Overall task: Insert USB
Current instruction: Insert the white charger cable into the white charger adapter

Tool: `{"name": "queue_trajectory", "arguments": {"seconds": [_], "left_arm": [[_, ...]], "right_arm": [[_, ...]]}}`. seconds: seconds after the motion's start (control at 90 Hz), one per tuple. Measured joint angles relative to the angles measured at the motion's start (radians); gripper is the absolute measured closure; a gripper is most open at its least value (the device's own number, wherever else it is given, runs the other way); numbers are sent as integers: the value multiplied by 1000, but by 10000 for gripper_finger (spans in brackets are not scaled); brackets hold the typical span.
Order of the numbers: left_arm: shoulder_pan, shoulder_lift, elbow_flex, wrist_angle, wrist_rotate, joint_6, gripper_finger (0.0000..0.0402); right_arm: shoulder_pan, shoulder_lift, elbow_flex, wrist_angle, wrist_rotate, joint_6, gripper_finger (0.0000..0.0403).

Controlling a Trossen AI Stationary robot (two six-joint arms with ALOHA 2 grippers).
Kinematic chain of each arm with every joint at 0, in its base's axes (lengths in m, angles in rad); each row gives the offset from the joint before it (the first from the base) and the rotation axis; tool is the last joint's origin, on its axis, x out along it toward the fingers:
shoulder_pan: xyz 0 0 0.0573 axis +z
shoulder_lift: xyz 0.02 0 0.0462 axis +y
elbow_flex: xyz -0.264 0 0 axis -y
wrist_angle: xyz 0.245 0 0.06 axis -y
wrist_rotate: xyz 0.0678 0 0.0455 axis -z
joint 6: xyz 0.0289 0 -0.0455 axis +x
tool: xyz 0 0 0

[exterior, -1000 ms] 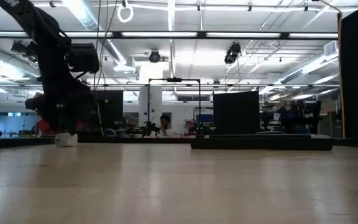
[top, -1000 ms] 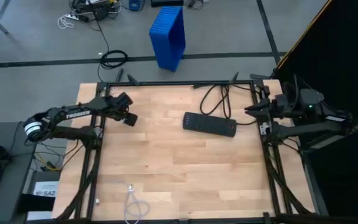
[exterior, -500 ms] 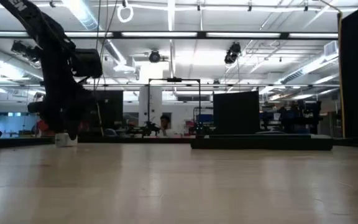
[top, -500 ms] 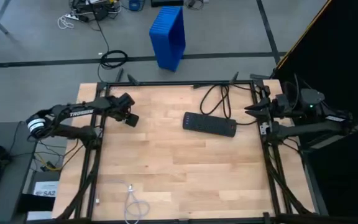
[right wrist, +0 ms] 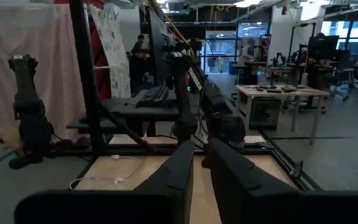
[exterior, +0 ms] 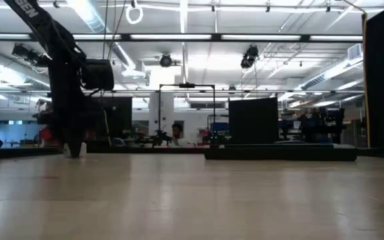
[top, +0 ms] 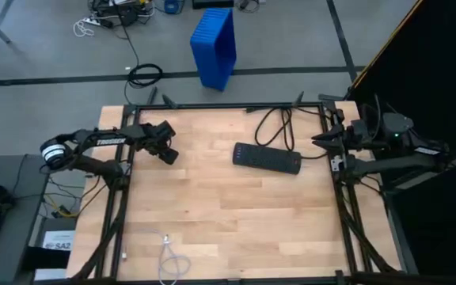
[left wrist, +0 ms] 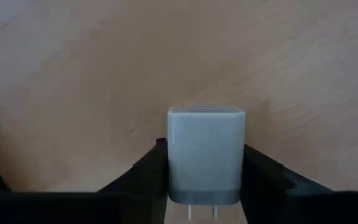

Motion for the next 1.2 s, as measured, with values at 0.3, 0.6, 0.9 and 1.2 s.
{"name": "queue_trajectory", "arguments": {"seconds": [0.3, 0.6, 0.9, 1.2], "left_arm": [[-272, -244, 2, 347, 55, 18, 273], [-556, -408, 3, 494, -122, 61, 273], [-666, -412, 22, 506, -215, 62, 273], [-744, -412, 100, 496, -273, 110, 273]], "right_arm": [[0, 0, 0, 0, 0, 0, 367], [0, 0, 0, 103, 0, 4, 377], [0, 121, -11, 325, -19, 46, 372], [81, 492, 77, 260, 1, -34, 371]]}}
